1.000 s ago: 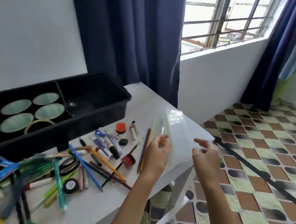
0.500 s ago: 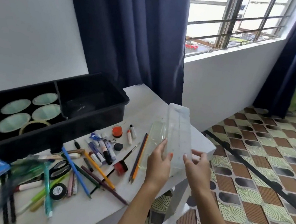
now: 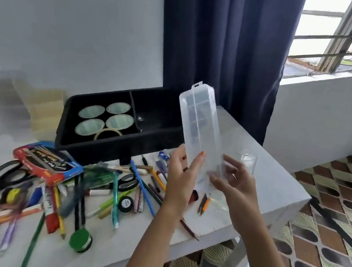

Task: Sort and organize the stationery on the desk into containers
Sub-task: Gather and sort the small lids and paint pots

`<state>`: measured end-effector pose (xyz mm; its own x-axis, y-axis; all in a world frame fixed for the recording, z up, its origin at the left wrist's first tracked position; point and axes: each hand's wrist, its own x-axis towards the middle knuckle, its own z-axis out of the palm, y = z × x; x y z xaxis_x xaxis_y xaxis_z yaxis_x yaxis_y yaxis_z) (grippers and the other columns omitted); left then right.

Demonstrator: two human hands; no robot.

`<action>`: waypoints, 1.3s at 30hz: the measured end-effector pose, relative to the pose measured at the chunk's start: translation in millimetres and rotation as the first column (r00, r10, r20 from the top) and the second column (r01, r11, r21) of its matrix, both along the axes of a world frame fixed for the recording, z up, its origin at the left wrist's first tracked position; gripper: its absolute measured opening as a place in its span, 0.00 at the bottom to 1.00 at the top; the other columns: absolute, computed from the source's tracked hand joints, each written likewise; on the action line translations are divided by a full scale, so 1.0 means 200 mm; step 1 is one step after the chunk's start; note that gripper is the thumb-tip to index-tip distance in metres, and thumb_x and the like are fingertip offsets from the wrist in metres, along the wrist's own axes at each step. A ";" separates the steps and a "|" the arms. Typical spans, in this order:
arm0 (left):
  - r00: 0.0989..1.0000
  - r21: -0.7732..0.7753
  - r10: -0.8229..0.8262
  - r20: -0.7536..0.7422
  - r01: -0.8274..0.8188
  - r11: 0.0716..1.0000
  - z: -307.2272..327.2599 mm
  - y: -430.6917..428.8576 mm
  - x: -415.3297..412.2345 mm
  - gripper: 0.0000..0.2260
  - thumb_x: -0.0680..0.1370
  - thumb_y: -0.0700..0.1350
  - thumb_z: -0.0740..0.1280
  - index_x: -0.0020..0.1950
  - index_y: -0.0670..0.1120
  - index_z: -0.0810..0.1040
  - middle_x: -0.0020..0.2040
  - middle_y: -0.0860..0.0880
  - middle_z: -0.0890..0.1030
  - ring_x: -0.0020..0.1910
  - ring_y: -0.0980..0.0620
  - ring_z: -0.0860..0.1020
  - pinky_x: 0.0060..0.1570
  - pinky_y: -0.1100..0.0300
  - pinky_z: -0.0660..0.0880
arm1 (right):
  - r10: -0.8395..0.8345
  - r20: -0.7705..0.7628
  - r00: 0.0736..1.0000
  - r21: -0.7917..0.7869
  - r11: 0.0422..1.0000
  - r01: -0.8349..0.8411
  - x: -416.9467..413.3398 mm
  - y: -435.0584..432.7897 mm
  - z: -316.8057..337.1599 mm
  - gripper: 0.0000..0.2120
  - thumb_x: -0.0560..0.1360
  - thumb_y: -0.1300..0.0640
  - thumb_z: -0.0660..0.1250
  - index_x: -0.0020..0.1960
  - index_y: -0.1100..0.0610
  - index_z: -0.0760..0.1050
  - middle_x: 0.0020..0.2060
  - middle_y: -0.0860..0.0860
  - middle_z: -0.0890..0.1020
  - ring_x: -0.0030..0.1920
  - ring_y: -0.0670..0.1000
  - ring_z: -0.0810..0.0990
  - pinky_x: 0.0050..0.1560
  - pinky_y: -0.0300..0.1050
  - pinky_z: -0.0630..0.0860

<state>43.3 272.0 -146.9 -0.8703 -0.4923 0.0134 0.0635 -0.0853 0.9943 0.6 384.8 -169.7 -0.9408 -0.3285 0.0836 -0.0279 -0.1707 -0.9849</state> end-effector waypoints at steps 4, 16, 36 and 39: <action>0.991 0.005 0.129 -0.027 -0.128 0.992 0.05 -0.20 0.15 0.39 0.70 0.57 0.73 0.74 0.61 0.53 0.71 0.55 0.65 0.67 0.55 0.69 0.66 0.52 0.69 | 0.195 -0.177 0.965 0.158 0.973 -0.167 0.14 -0.18 0.01 0.23 0.71 0.70 0.70 0.60 0.50 0.72 0.50 0.54 0.75 0.48 0.52 0.77 0.44 0.43 0.77; 0.900 0.212 0.430 -0.078 -0.406 0.889 0.04 -0.59 0.65 0.47 0.67 0.51 0.75 0.73 0.66 0.44 0.66 0.47 0.68 0.55 0.52 0.79 0.46 0.62 0.79 | 0.292 0.074 0.954 0.056 0.953 -0.296 0.52 -0.59 -0.01 0.32 0.64 0.38 0.73 0.66 0.44 0.69 0.58 0.48 0.77 0.55 0.45 0.80 0.50 0.39 0.74; 0.651 0.227 0.745 0.147 -0.755 0.615 -0.17 -0.85 1.53 0.16 0.78 0.50 0.64 0.64 0.45 0.75 0.66 0.49 0.74 0.66 0.51 0.71 0.69 0.51 0.65 | 0.358 0.004 0.934 0.414 0.850 -0.327 0.96 -0.59 -0.17 0.38 0.58 0.41 0.76 0.66 0.47 0.71 0.59 0.44 0.74 0.57 0.47 0.74 0.53 0.40 0.72; 0.613 0.186 0.773 0.165 -0.789 0.586 -0.23 -0.84 1.59 0.08 0.78 0.44 0.64 0.54 0.44 0.79 0.62 0.47 0.78 0.66 0.51 0.72 0.65 0.56 0.68 | 0.369 -0.022 0.929 0.457 0.830 -0.319 1.00 -0.58 -0.21 0.40 0.54 0.42 0.78 0.65 0.49 0.72 0.61 0.45 0.75 0.59 0.46 0.74 0.55 0.40 0.72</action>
